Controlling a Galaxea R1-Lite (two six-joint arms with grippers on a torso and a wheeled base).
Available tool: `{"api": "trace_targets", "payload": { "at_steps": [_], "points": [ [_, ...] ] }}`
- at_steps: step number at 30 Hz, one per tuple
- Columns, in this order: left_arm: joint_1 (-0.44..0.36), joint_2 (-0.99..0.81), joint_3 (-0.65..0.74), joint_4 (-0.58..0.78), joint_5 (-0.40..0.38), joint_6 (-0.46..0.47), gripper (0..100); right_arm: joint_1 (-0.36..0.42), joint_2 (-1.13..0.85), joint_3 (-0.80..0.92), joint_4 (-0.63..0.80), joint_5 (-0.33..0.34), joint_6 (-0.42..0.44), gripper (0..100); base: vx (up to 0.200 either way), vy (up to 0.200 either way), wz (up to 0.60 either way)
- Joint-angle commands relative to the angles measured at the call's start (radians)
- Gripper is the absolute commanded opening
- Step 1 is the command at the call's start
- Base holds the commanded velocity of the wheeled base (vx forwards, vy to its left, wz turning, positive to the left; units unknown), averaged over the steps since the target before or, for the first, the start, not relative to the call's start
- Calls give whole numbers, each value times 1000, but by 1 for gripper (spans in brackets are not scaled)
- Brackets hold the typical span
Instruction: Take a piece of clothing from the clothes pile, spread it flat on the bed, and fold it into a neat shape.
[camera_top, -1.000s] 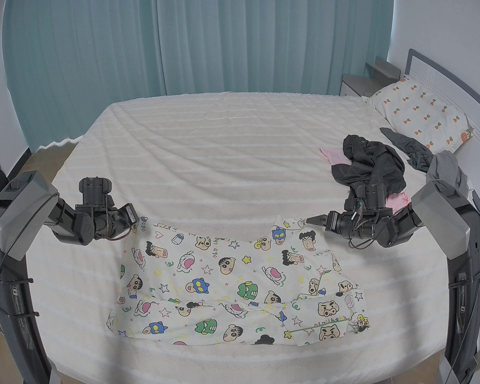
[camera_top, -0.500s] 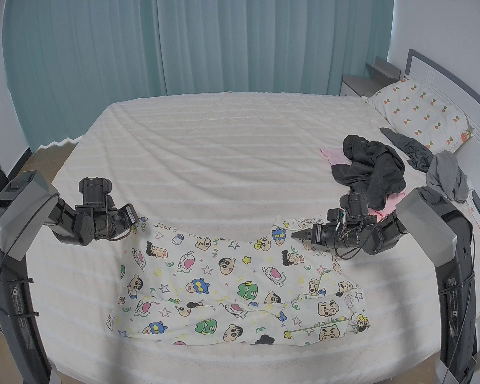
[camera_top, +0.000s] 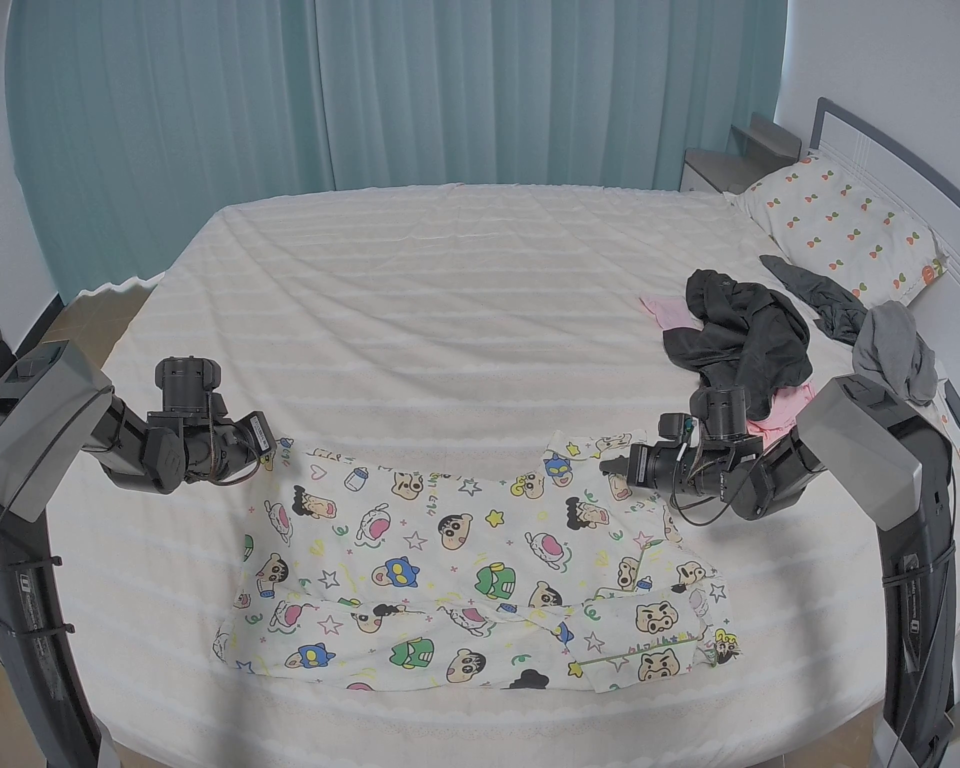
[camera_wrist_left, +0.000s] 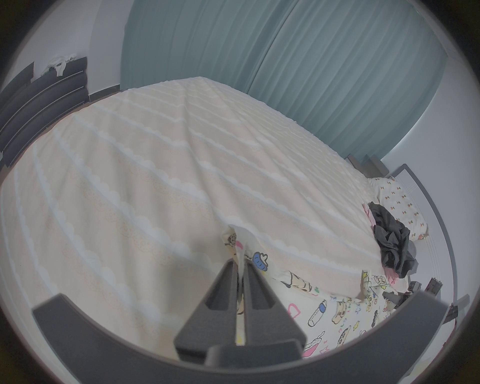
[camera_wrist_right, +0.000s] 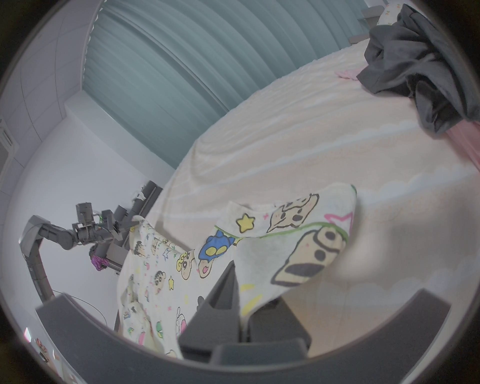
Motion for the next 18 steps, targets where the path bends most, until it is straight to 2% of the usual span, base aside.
{"api": "trace_targets", "payload": {
  "at_steps": [1, 15, 18],
  "points": [
    [2, -44, 19, 1, 0, 4, 0, -14, -63, 64, -39, 25, 23, 0, 0, 0, 0],
    [7, -105, 65, -1, -3, 6, 0, -34, -176, 203, -96, 89, 26, 0, 0, 0, 0],
    [7, -118, 87, -1, -5, 34, 0, -37, -207, 253, -96, 112, 23, 0, 0, 0, 0]
  ]
}}
